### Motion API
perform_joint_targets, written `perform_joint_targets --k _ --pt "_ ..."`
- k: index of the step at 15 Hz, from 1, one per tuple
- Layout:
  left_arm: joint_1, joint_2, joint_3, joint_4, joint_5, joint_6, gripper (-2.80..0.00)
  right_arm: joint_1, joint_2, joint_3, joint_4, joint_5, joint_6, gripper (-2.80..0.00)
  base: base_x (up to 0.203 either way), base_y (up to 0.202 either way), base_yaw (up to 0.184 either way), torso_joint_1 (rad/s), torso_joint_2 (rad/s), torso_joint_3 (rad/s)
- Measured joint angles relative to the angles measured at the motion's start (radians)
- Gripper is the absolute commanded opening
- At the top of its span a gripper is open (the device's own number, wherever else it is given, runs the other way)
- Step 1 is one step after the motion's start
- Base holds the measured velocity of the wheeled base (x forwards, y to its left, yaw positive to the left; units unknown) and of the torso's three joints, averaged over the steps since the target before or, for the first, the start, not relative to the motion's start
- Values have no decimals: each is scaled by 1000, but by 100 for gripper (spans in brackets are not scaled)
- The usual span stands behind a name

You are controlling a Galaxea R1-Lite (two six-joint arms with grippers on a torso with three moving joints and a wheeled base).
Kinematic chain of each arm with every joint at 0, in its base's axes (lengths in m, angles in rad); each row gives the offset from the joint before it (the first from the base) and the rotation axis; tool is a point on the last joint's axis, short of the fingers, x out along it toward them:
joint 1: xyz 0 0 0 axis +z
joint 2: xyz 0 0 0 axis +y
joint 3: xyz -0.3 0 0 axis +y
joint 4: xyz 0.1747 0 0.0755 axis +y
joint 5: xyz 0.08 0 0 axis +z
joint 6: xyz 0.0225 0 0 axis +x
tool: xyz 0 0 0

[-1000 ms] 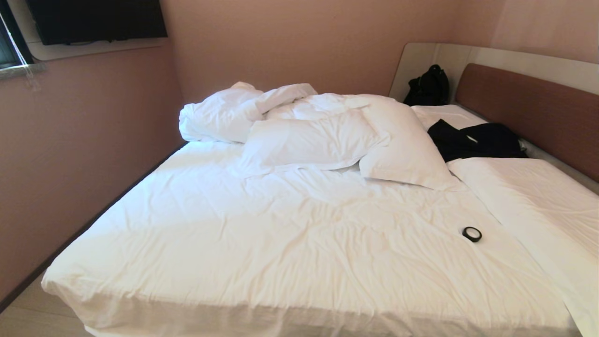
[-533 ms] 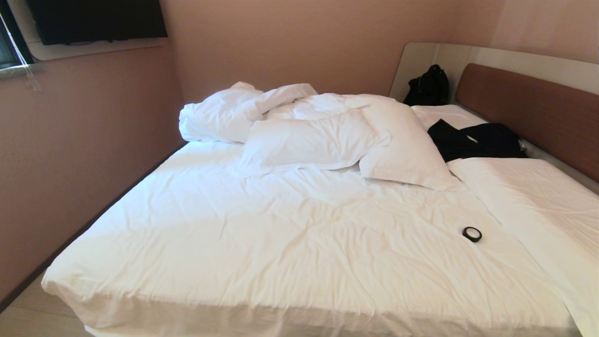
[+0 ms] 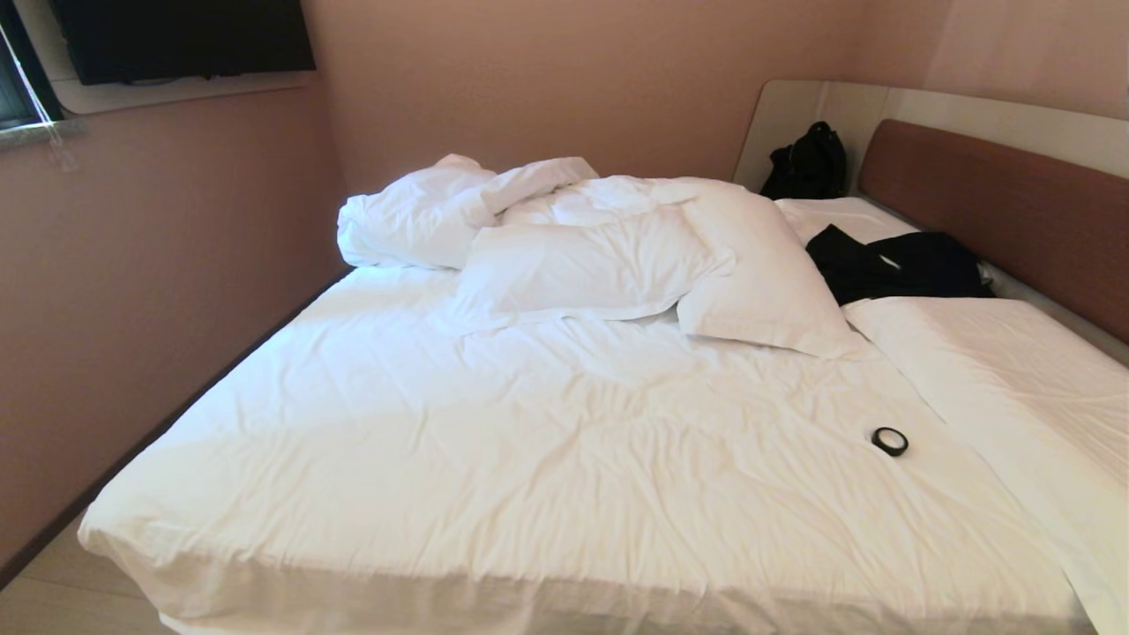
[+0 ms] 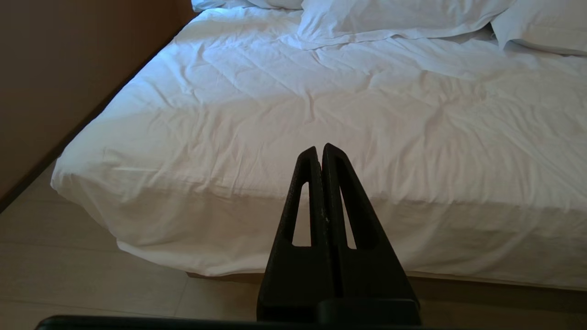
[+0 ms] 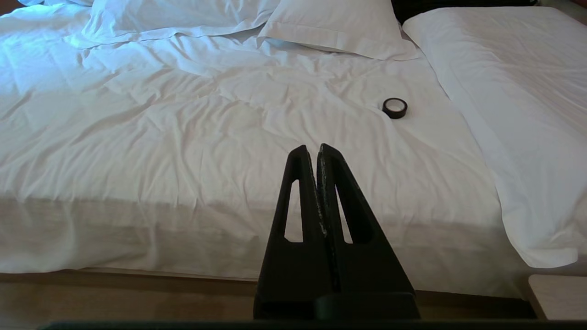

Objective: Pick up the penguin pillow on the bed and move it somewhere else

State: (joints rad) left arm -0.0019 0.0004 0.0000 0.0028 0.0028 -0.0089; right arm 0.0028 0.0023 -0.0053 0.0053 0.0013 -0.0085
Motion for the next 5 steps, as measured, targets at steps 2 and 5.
perform_joint_targets --k 2,5 --pt "0 0 0 0 0 0 -280 0 0 0 0 -1 1 -280 0 0 0 0 0 0" --pt "1 0 0 0 0 0 -280 0 0 0 0 0 1 -280 0 0 0 0 0 0"
